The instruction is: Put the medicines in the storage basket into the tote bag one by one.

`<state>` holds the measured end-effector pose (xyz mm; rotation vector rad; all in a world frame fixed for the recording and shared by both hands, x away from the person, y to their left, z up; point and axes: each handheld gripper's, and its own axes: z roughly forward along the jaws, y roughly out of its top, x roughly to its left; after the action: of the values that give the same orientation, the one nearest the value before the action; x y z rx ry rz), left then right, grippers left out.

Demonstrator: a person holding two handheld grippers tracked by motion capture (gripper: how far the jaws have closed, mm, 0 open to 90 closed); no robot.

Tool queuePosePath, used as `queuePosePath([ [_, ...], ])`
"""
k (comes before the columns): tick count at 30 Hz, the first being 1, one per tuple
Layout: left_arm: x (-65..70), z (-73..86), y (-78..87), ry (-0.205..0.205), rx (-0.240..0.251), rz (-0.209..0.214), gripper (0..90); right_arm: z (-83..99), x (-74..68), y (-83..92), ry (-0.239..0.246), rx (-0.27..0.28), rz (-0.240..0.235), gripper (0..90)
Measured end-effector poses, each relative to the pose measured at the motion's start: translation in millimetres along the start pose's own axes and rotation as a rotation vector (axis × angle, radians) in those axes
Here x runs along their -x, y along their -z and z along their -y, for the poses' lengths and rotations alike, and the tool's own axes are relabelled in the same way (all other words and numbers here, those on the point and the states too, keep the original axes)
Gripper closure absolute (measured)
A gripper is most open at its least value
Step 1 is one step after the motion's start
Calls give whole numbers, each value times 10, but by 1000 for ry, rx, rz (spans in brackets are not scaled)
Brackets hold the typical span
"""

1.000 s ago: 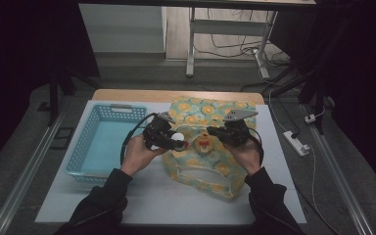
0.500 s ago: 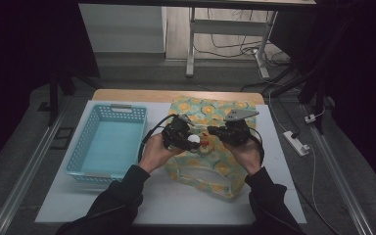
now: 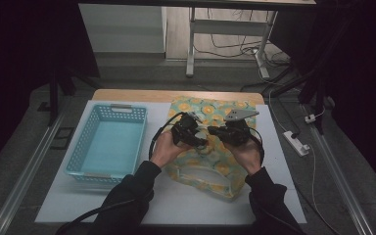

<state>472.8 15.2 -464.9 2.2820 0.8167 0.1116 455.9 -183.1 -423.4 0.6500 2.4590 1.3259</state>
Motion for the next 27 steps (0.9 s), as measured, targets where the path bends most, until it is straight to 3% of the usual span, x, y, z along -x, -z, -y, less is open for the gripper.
queuePosePath([
  [15,-83,-64,-178,10,-4,-46,501,12,21,1,-4,-3,4,900],
  [24,-121,-55,-207,34,22,-29,493,17,28,-3,-4,-5,2,900],
  [27,-120,-53,-192,41,28,-22,434,18,29,-3,-4,-5,3,900],
])
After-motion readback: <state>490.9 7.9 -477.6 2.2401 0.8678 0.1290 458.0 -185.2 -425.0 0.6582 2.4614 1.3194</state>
